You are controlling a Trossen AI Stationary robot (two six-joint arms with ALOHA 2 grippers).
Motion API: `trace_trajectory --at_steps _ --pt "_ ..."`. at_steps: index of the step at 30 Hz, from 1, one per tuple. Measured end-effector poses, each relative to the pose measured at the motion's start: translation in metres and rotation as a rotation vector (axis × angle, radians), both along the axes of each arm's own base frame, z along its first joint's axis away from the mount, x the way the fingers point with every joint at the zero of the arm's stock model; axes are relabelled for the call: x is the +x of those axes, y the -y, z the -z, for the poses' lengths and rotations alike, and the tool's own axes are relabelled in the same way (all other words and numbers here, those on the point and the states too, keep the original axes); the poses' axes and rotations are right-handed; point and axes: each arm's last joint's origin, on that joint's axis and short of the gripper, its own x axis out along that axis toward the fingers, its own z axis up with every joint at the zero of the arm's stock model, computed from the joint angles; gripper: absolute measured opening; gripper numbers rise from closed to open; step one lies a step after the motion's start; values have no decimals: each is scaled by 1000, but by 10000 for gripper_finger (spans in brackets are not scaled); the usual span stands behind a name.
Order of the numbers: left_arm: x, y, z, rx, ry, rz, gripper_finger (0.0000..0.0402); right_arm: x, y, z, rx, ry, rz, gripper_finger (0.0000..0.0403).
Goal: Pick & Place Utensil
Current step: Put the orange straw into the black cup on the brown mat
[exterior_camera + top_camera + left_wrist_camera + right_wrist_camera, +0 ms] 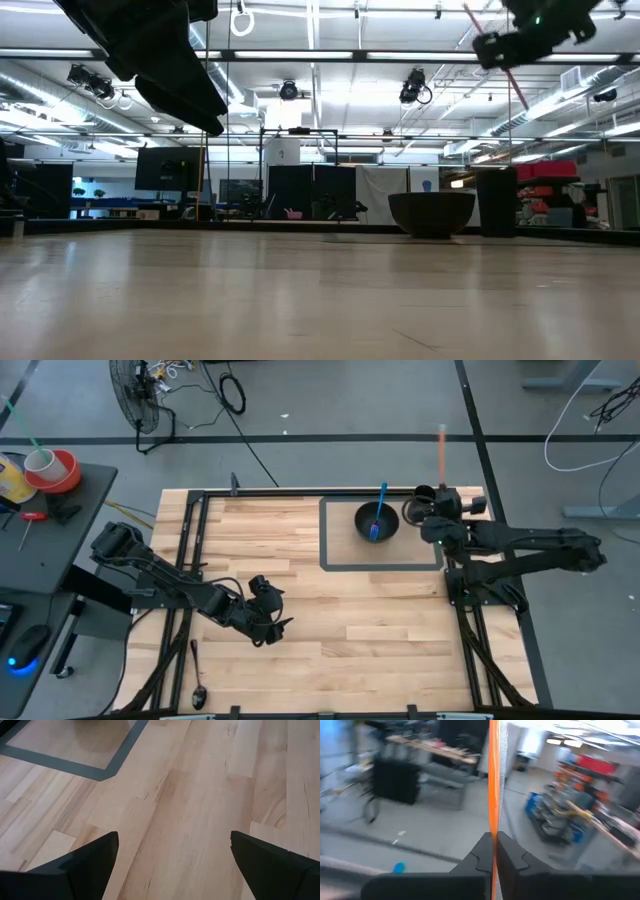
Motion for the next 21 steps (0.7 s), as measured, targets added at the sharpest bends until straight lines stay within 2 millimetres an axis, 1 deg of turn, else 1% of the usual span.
trace_trajectory --at_steps 3,6,9,12,14,17,21 --pt "0 0 0 0 0 -1 387 0 13 23 -17 59 92 11" --pt "0 0 0 1 0 0 387 2 29 41 -1 105 115 11" --pt "0 0 0 1 0 -1 387 4 44 46 -16 179 36 11" --pt "0 0 0 2 0 -1 387 1 53 43 -111 267 -30 11" --pt "0 0 0 3 1 -2 387 -4 58 45 -160 290 -31 11" --pt "0 0 0 3 1 -2 387 -11 63 55 -179 331 -48 11" --pt "0 -1 0 12 6 -11 387 -19 71 79 -141 359 -76 11"
